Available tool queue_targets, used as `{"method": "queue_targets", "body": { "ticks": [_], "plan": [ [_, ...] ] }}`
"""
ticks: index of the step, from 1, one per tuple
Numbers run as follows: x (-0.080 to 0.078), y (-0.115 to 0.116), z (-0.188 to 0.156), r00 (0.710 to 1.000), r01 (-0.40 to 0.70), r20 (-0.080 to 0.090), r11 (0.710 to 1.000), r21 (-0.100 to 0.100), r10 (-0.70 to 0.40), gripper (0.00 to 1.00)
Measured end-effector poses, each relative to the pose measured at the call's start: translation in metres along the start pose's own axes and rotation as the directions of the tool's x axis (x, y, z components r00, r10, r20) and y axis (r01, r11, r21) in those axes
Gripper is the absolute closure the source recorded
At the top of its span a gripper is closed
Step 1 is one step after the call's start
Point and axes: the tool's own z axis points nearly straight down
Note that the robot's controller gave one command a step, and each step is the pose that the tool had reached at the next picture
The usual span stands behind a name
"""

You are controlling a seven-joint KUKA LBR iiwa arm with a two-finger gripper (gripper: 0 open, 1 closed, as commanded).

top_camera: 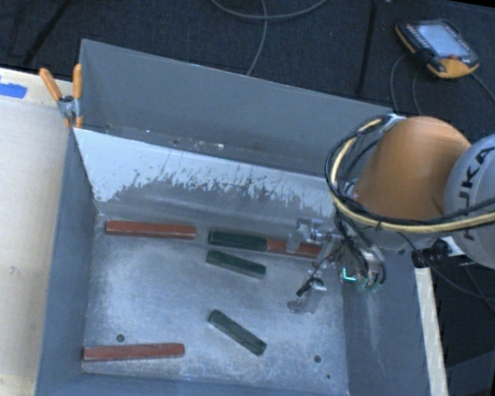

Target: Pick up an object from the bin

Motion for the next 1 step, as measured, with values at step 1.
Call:
{"method": "queue_targets", "body": {
  "ticks": [1],
  "plan": [
    [-0.0018,0.0001,-0.0041,1.000,0.001,0.007,1.000,0.000,-0.001,0.00]
  ]
}}
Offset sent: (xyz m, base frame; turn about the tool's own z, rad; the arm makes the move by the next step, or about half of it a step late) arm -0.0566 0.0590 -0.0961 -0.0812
